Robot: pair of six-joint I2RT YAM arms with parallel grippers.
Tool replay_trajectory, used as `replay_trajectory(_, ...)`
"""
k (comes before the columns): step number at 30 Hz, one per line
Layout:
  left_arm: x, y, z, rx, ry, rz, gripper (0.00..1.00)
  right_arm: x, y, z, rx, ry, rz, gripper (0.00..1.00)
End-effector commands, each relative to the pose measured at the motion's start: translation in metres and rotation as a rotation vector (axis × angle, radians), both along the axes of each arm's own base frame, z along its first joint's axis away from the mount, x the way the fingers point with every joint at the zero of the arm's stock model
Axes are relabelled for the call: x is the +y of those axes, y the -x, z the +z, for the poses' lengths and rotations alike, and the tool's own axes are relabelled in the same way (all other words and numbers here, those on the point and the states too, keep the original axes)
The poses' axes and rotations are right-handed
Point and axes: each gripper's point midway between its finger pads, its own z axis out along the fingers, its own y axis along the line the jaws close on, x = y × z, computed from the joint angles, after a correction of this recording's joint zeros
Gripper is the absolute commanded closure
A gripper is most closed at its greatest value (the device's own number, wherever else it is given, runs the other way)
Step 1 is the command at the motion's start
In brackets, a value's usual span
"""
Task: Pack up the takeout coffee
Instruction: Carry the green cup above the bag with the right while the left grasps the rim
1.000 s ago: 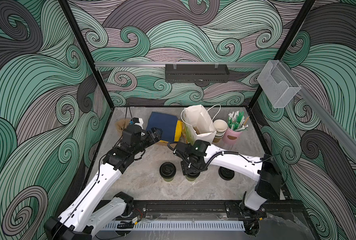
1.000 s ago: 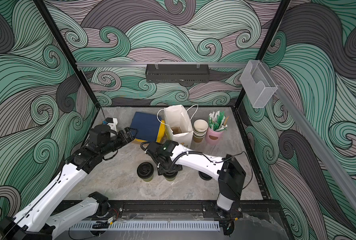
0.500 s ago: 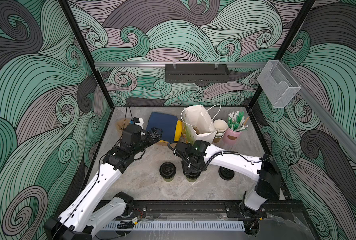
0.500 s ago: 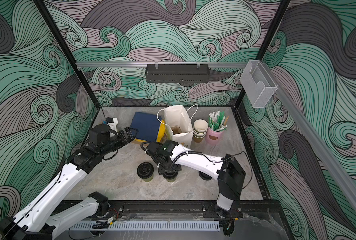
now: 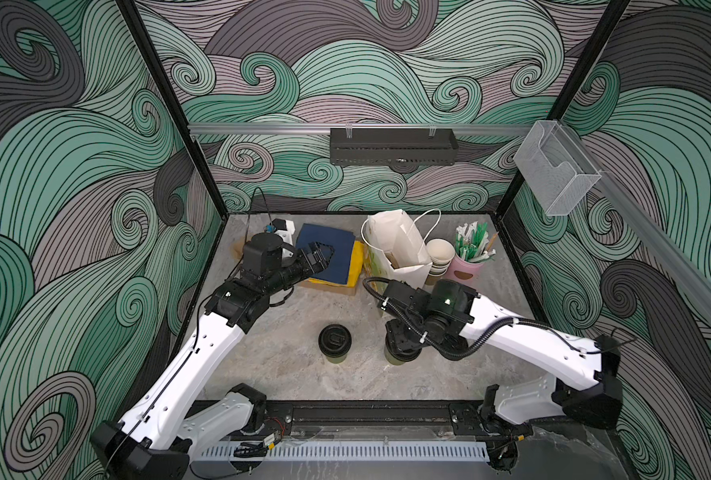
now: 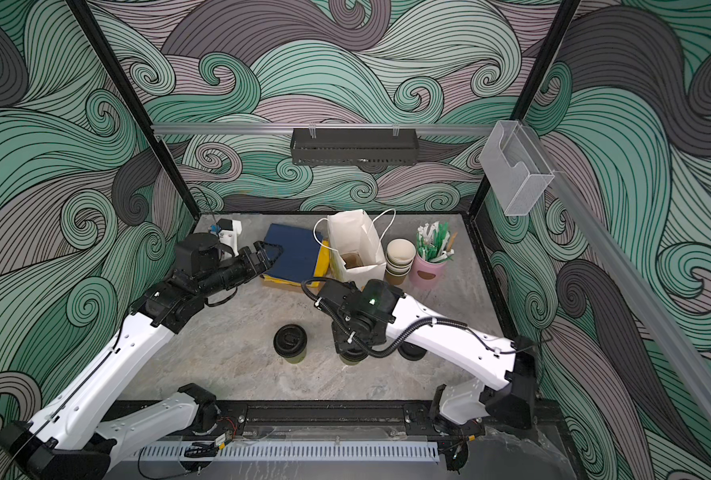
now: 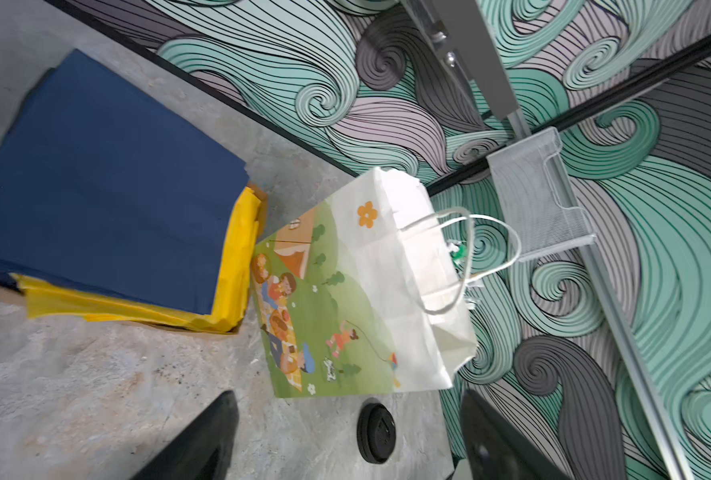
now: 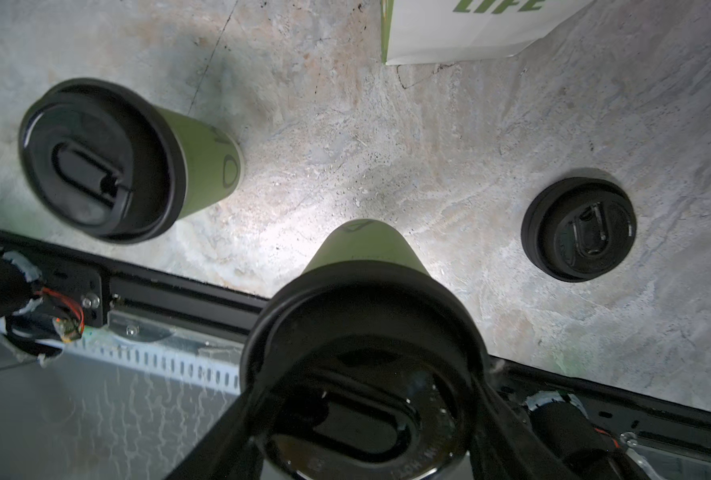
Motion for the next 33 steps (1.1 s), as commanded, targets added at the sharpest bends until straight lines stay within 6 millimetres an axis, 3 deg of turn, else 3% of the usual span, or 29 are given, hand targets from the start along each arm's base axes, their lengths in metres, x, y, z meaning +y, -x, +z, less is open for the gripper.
replay_trajectory(1,-0.019,0.003,0.036,-0.056,0.053,-0.122,0.08,-0.025,0.016,0.019,0.025,0.04,0.079,0.36)
replay_trajectory(6,-0.047,-0.008,0.057,-0.064,0.117,-0.243,0.07,-0.043,0.011,0.053,-0.032,0.01,0.074,0.37)
replay_trajectory(11,-0.06,-0.023,0.064,-0.039,0.117,-0.263,0.07,-0.05,-0.002,0.086,-0.085,-0.052,0.046,0.38)
replay_trajectory(18,-0.081,-0.038,0.039,0.036,0.108,-0.274,0.11,-0.051,-0.025,0.142,-0.176,-0.178,0.015,0.39)
replay_trajectory(26,-0.103,-0.053,0.018,0.082,0.106,-0.308,0.36,-0.041,-0.071,0.194,-0.301,-0.291,-0.019,0.4)
replay_trajectory(33,-0.116,-0.06,0.011,0.104,0.091,-0.366,0.61,-0.042,-0.121,0.198,-0.342,-0.271,-0.069,0.4)
